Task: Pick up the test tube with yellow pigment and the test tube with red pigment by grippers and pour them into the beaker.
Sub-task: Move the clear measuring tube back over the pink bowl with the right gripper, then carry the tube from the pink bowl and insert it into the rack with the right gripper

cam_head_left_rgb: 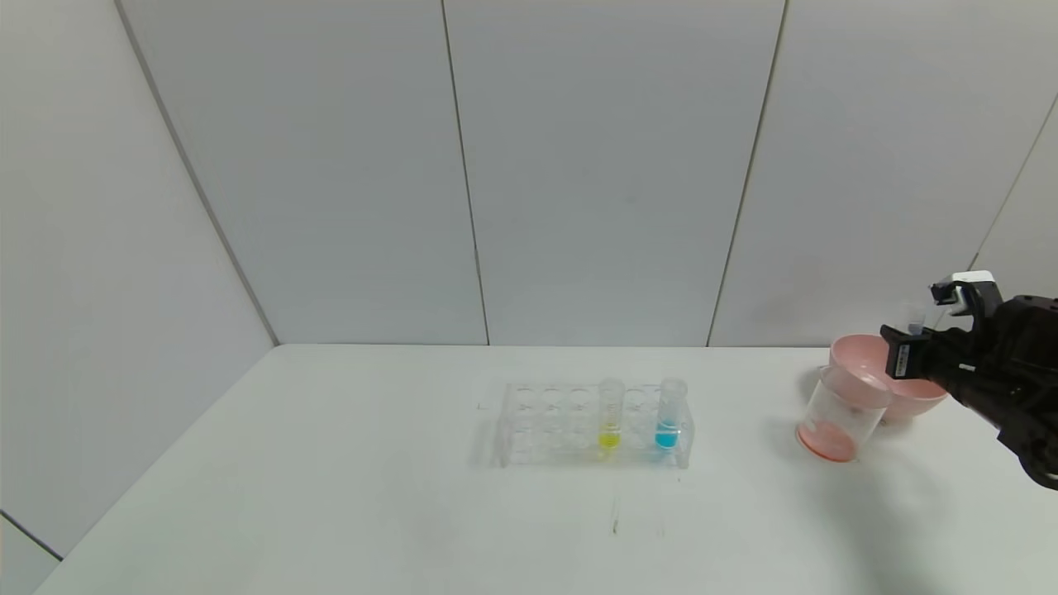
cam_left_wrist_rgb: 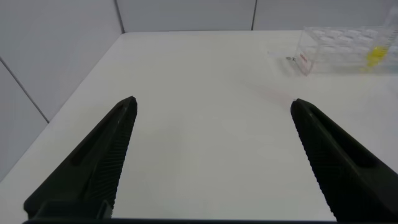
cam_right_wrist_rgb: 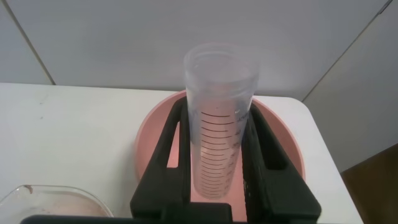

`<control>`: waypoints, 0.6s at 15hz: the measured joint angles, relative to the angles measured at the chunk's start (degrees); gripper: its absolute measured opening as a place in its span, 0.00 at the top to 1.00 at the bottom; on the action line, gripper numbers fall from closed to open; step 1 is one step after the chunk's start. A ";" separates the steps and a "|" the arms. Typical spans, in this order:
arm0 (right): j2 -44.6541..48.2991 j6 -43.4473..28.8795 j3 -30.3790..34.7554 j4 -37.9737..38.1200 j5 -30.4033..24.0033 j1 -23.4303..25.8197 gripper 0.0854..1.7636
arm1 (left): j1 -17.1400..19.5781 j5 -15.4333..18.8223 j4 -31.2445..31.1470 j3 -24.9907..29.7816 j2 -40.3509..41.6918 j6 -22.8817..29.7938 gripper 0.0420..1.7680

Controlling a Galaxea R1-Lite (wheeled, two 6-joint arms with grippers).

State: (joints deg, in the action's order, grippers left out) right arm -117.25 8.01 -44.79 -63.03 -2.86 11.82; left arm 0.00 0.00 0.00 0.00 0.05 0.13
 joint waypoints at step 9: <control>-0.80 -0.18 -0.50 0.34 0.79 0.73 0.27 | 0.00 0.00 0.00 0.00 0.00 0.02 0.00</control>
State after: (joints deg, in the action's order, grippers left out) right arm -118.05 7.83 -45.29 -62.68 -2.07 12.56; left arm 0.00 0.00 0.00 0.00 0.05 0.16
